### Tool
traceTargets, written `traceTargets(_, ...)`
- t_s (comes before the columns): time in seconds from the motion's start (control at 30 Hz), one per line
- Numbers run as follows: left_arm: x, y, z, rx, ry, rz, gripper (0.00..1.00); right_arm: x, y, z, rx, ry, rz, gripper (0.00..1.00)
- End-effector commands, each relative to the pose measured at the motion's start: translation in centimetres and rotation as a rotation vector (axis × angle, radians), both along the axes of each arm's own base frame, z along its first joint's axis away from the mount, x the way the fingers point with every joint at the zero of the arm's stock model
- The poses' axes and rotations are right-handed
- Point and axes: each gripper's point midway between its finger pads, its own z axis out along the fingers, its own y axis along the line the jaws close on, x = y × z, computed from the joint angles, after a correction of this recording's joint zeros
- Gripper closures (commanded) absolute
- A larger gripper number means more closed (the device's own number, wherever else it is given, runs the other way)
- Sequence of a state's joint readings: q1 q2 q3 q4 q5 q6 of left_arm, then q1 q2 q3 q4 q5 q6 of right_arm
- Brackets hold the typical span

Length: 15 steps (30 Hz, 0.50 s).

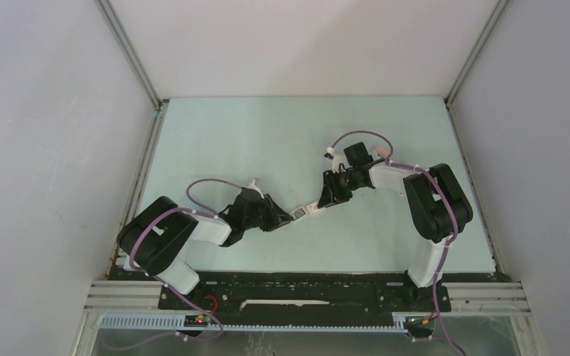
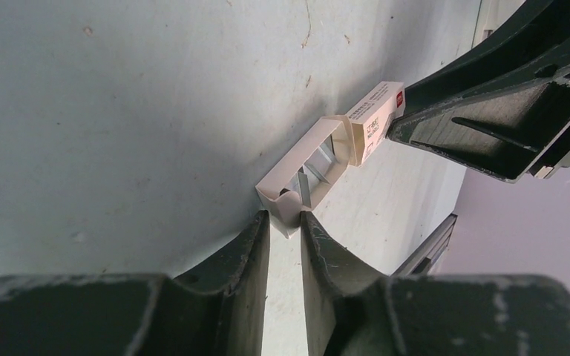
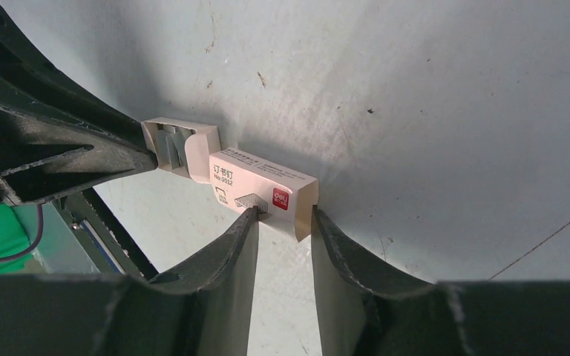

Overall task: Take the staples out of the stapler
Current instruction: Close the staple box at the center of the board.

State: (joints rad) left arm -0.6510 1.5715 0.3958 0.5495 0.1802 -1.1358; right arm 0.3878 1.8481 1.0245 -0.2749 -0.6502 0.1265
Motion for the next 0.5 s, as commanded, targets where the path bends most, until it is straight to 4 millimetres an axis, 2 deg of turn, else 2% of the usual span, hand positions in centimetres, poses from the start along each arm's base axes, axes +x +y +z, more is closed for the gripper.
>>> traceTargets(0.0, 0.56, 0.03, -0.24, 0.05, -0.009, -0.029, 0.73, 0.64, 0.28, -0.25, -0.008, -0.011, -0.028, 0.61)
traceTargets(0.27, 0.48, 0.26, -0.59, 0.107, -0.019, -0.071, 0.74, 0.99, -0.02, -0.31, -0.014, -0.001, -0.06, 0.69)
traceTargets(0.47, 0.52, 0.23, -0.49, 0.12, -0.036, -0.102, 0.74, 0.88, 0.22, -0.12, 0.003, 0.012, -0.061, 0.7)
